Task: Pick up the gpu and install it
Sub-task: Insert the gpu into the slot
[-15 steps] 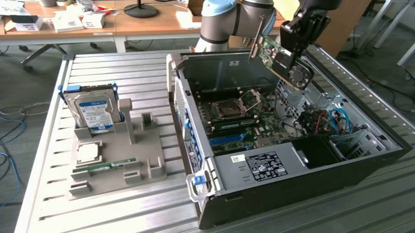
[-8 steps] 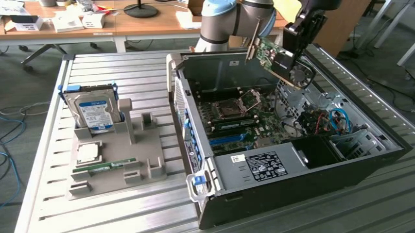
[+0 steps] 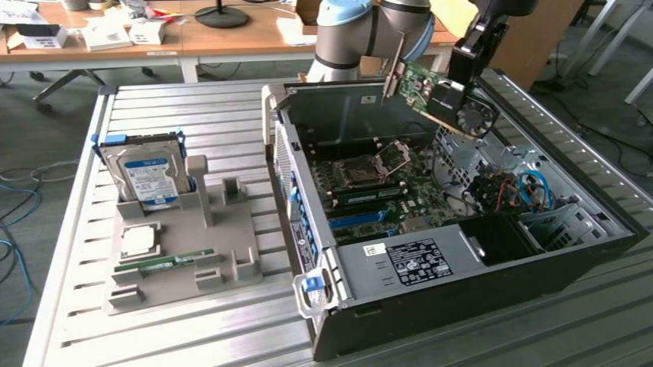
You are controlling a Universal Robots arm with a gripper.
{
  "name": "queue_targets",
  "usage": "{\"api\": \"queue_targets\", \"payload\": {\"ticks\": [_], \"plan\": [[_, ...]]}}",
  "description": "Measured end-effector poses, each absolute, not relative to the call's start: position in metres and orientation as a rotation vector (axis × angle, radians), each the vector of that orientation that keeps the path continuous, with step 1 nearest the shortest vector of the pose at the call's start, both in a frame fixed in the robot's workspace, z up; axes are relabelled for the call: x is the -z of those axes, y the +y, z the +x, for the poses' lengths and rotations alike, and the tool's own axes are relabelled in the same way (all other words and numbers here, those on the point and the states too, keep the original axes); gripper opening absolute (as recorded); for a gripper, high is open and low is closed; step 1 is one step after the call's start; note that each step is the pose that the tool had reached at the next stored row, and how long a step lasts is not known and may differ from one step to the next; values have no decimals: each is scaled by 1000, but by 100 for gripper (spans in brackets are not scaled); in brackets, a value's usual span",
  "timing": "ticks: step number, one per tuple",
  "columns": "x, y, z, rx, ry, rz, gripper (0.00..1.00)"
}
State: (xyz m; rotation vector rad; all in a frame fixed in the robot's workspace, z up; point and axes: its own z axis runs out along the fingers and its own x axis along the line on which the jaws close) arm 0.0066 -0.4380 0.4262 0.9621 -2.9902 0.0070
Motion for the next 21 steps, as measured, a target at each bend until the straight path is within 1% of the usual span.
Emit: {"api": "queue_targets", "payload": {"ticks": [21], "plan": [[-426,-438,6,-17,-2771,1476,26]]}}
